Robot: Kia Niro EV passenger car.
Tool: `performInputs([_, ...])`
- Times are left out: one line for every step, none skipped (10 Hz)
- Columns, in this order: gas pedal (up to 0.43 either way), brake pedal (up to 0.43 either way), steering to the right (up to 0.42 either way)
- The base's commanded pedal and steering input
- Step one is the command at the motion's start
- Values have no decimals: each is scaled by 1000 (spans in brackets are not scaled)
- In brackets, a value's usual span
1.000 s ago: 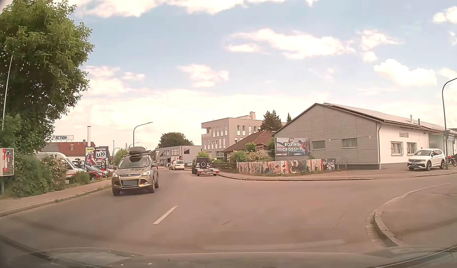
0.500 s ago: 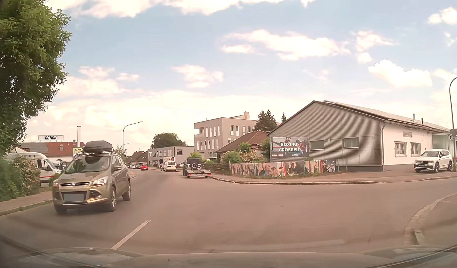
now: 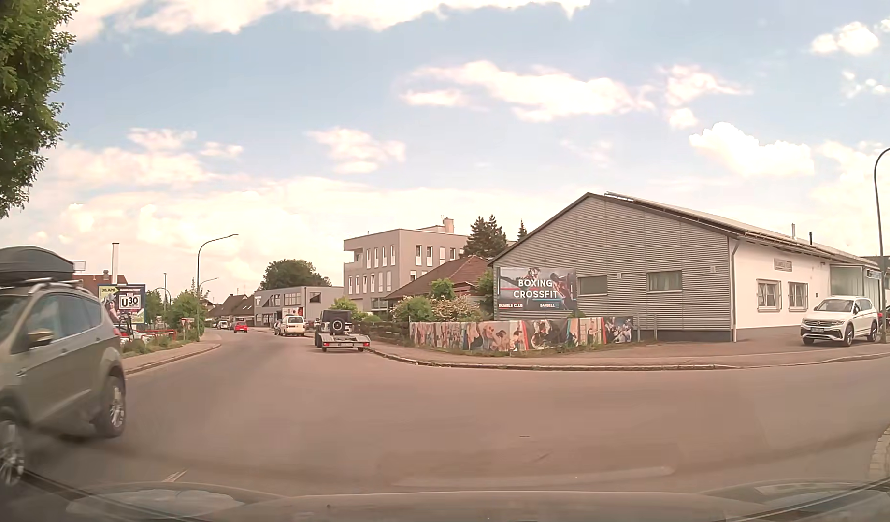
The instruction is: Follow the waypoints while adhering to traffic rules and regulations
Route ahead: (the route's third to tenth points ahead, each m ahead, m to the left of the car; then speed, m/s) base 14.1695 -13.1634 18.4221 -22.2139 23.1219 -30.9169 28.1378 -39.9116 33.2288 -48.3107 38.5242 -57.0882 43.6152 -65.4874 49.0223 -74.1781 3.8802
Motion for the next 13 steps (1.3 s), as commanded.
performInputs([28, 18, 217])
performInputs([28, 18, 233])
performInputs([39, 18, 259])
performInputs([47, 18, 287])
performInputs([47, 18, 318])
performInputs([47, 18, 354])
performInputs([47, 18, 385])
performInputs([47, 18, 409])
performInputs([47, 18, 433])
performInputs([47, 18, 454])
performInputs([47, 18, 469])
performInputs([47, 18, 486])
performInputs([47, 18, 502])
